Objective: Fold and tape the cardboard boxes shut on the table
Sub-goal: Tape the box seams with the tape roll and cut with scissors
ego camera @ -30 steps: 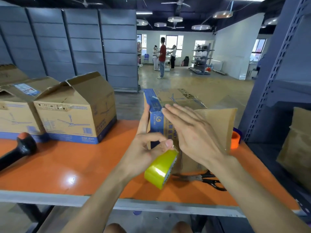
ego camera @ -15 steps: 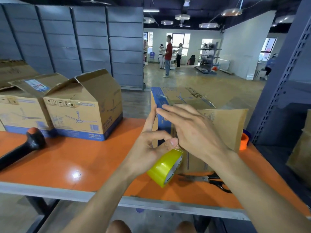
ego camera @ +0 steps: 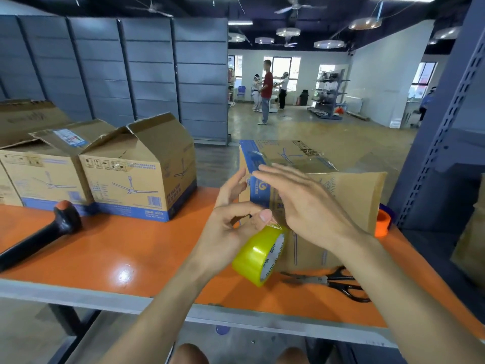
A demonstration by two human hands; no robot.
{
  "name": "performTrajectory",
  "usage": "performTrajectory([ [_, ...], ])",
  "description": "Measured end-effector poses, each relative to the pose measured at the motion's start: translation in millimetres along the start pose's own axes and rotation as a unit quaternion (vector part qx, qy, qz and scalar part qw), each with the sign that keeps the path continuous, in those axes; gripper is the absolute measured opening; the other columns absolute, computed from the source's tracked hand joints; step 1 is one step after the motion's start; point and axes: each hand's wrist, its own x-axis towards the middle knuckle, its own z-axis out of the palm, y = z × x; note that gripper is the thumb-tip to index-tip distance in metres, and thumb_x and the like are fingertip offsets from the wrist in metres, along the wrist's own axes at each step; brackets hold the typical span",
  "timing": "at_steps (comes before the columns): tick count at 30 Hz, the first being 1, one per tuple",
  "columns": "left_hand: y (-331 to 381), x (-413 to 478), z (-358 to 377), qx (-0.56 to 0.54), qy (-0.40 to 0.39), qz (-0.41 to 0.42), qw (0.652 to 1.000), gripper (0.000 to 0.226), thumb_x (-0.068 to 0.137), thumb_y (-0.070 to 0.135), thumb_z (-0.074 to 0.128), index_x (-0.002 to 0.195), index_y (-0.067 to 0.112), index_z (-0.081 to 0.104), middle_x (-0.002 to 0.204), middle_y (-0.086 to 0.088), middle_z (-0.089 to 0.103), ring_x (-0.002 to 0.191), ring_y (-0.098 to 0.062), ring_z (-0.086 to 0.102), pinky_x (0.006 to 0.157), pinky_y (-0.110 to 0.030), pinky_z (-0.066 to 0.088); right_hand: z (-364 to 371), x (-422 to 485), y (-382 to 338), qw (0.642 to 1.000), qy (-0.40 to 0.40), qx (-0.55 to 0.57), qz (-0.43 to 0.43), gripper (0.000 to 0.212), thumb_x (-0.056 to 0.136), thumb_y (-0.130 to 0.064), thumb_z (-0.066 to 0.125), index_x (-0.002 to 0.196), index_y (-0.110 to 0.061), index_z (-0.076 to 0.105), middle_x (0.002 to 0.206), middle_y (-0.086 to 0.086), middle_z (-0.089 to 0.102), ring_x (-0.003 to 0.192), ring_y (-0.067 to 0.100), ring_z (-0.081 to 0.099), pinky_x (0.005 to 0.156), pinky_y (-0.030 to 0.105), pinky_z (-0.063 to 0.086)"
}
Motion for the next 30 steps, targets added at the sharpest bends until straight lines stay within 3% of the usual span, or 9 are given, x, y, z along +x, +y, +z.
performTrajectory([
  [5, 8, -3, 1, 0.039, 0.070, 0.042, 0.996, 0.015, 0.087, 0.030, 0.073, 0.094, 0.021, 0.083, 0.120, 0.004, 0.046, 0.105, -0.006, 0.050, 0.100, -0.019, 0.041, 2, -23, -5, 0.991, 0.119, 0.059, 0.020, 0.050, 0.098, 0.004, 0.048, 0.140, -0.019, 0.058, 0.144, -0.007, 0.053, 0.131, 0.014, 0.048, 0.109, 0.032, 0.041],
  [9, 15, -7, -2, 0.049, 0.104, 0.086, 0.990, 0.017, 0.093, 0.030, 0.070, 0.104, 0.024, 0.081, 0.106, 0.009, 0.067, 0.106, -0.017, 0.064, 0.094, -0.030, 0.050, 13, -53, -27, 0.964, 0.161, 0.176, 0.114, 0.023, 0.101, -0.044, 0.045, 0.118, -0.037, 0.059, 0.106, -0.017, 0.061, 0.100, 0.004, 0.062, 0.082, 0.020, 0.047],
  [12, 21, -12, 3, 0.097, 0.133, 0.123, 0.979, 0.014, 0.094, 0.031, 0.069, 0.102, 0.030, 0.080, 0.104, 0.017, 0.075, 0.113, -0.020, 0.063, 0.096, -0.030, 0.049, 18, -68, -43, 0.940, 0.118, 0.279, 0.155, 0.040, 0.093, -0.069, 0.041, 0.126, -0.048, 0.046, 0.104, -0.021, 0.066, 0.095, 0.001, 0.065, 0.076, 0.016, 0.048],
  [15, 23, -16, 7, 0.120, 0.117, 0.131, 0.977, 0.015, 0.097, 0.031, 0.068, 0.105, 0.028, 0.080, 0.120, 0.019, 0.072, 0.121, -0.017, 0.062, 0.101, -0.028, 0.048, 24, -70, -55, 0.914, 0.073, 0.373, 0.144, 0.051, 0.095, -0.057, 0.056, 0.142, -0.049, 0.037, 0.115, -0.029, 0.066, 0.105, -0.003, 0.066, 0.082, 0.015, 0.051],
  [19, 24, -10, -15, 0.231, 0.074, 0.219, 0.945, 0.017, 0.100, 0.024, 0.066, 0.103, 0.021, 0.082, 0.149, 0.008, 0.056, 0.125, -0.011, 0.062, 0.103, -0.035, 0.050, 19, -73, -60, 0.905, 0.086, 0.390, 0.145, 0.045, 0.096, -0.044, 0.055, 0.140, -0.040, 0.050, 0.128, -0.034, 0.060, 0.116, -0.007, 0.059, 0.088, 0.010, 0.047],
  [21, 22, 0, -32, 0.330, 0.031, 0.293, 0.897, 0.018, 0.100, 0.023, 0.064, 0.111, 0.023, 0.080, 0.151, 0.000, 0.053, 0.133, -0.018, 0.056, 0.101, -0.045, 0.051, 13, -73, -59, 0.892, 0.091, 0.410, 0.165, 0.036, 0.099, -0.037, 0.058, 0.135, -0.036, 0.057, 0.119, -0.029, 0.066, 0.105, -0.004, 0.066, 0.078, 0.008, 0.049],
  [23, 20, 7, -43, 0.396, 0.007, 0.323, 0.860, 0.023, 0.103, 0.029, 0.059, 0.118, 0.029, 0.076, 0.150, 0.000, 0.054, 0.136, -0.021, 0.054, 0.091, -0.050, 0.053, 6, -72, -59, 0.864, 0.078, 0.458, 0.193, 0.030, 0.102, -0.026, 0.061, 0.129, -0.038, 0.063, 0.106, -0.013, 0.072, 0.080, 0.014, 0.074, 0.065, 0.024, 0.058],
  [26, 19, 5, -39, 0.411, 0.033, 0.307, 0.858, 0.030, 0.106, 0.036, 0.050, 0.121, 0.029, 0.075, 0.148, 0.003, 0.056, 0.136, -0.019, 0.054, 0.086, -0.050, 0.054, 0, -67, -59, 0.846, 0.082, 0.482, 0.213, 0.032, 0.101, -0.020, 0.060, 0.123, -0.042, 0.064, 0.091, 0.001, 0.073, 0.064, 0.027, 0.073, 0.054, 0.037, 0.058],
  [30, 27, 2, -27, 0.411, 0.109, 0.229, 0.876, 0.036, 0.105, 0.042, 0.047, 0.123, 0.026, 0.074, 0.145, 0.006, 0.058, 0.138, -0.017, 0.052, 0.107, -0.038, 0.048, 4, -62, -59, 0.842, 0.092, 0.486, 0.214, 0.030, 0.096, -0.023, 0.061, 0.119, -0.041, 0.064, 0.073, 0.008, 0.071, 0.058, 0.027, 0.069, 0.055, 0.045, 0.061],
])
